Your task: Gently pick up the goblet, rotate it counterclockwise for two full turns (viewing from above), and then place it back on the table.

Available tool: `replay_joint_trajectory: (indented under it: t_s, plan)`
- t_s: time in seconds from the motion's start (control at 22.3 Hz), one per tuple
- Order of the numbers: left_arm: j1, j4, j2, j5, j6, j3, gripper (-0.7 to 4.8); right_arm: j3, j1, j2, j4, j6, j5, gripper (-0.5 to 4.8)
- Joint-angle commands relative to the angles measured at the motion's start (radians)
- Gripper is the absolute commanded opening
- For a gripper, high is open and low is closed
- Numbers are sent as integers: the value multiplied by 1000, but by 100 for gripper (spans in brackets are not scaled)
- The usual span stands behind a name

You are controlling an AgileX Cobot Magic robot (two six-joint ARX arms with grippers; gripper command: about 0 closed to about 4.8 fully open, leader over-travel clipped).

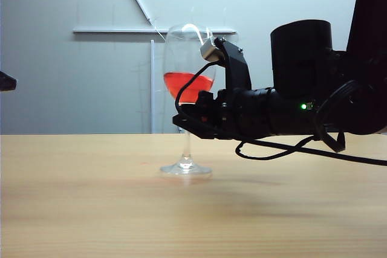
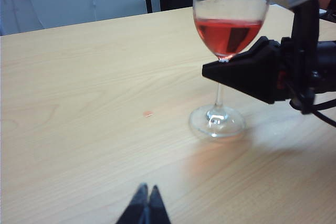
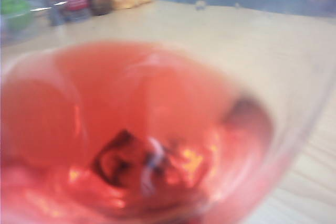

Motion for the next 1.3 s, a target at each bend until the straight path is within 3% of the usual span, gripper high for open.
replay_joint_trajectory:
  t_s: [0.04,0.13,0.31,0.58,0.81,0.99,1.3]
  plan:
    - [-1,13,1,1,0,3,-5,3,0,-44,21,-2,99,-4]
    - [-1,13,1,1,0,3,-5,3,0,-90,-23,0,119,-4]
    - [-1,12,1,1,0,3,-5,3,-1,-186,-140,215,210,-4]
    - [-1,13,1,2,0,3,-5,3,-1,-236,-204,353,219,-4]
    - [-1,13,-1,1,0,3,-5,4,3,-269,-263,292,245,-4]
    - [-1,12,-32,1,0,3,-5,5,7,-352,-437,206,339,-4]
    - [-1,12,-85,1,0,3,-5,44,16,-474,-695,24,392,-4]
